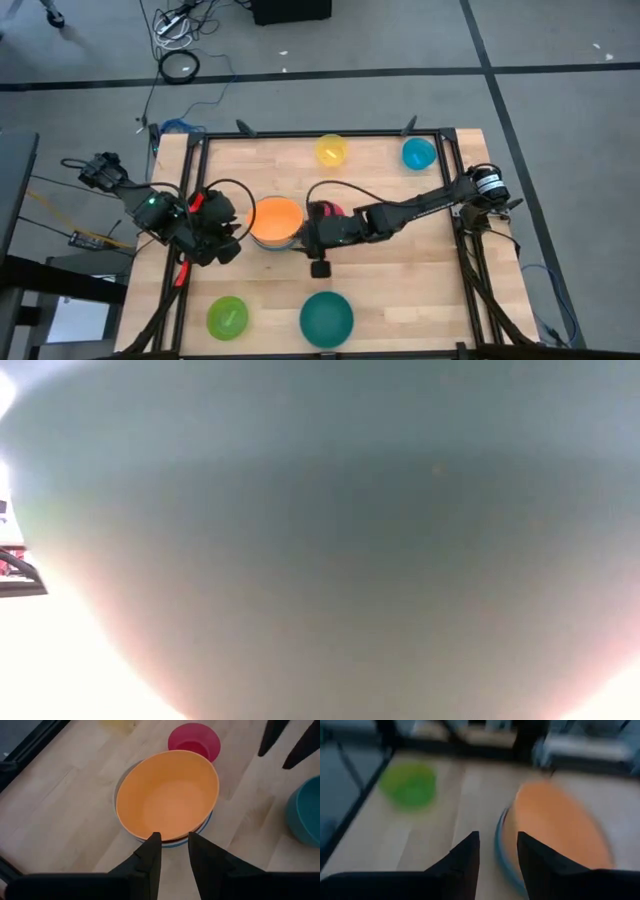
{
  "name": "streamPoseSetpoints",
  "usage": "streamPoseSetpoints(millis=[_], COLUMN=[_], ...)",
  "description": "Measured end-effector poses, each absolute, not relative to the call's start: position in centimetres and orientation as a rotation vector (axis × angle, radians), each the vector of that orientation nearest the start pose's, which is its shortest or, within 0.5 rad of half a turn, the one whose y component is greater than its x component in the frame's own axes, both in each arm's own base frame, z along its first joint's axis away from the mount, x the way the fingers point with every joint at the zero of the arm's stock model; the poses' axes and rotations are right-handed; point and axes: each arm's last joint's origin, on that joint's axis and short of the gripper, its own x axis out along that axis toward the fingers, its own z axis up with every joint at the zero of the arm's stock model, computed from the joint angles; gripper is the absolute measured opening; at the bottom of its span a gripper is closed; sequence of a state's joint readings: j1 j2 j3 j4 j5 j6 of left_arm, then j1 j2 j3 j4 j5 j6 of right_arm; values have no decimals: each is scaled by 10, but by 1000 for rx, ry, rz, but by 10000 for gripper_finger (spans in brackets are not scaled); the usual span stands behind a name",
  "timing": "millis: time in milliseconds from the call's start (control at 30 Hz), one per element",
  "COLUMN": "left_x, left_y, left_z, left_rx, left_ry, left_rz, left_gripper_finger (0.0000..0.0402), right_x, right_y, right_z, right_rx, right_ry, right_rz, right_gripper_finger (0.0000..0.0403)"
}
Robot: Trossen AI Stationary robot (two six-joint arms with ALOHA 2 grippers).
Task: Nest bowls inside each other
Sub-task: Stack the orange bowl on top of the gray bowl
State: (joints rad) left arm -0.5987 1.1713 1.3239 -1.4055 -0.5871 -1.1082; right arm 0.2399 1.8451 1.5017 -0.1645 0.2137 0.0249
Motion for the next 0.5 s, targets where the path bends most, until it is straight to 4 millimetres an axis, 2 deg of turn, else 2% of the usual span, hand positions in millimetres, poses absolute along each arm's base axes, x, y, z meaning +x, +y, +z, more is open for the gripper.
streamPoseSetpoints(millis=[100,200,333,500], left_x=[157,157,157,157], left_y=[-88,-88,-87,-88], left_z=[356,356,356,356], left_rx=[-311,-309,-305,-306], left_ry=[870,870,873,871], left_rz=[531,531,531,530], left_gripper_finger=[106,106,106,106], right_x=[429,440,450,457], right_y=[86,74,67,74], right_z=[283,272,248,215], right_rx=[-57,-12,29,83], right_ry=[405,385,434,533], right_rz=[-15,-55,-78,-54], right_gripper_finger=[119,119,119,119])
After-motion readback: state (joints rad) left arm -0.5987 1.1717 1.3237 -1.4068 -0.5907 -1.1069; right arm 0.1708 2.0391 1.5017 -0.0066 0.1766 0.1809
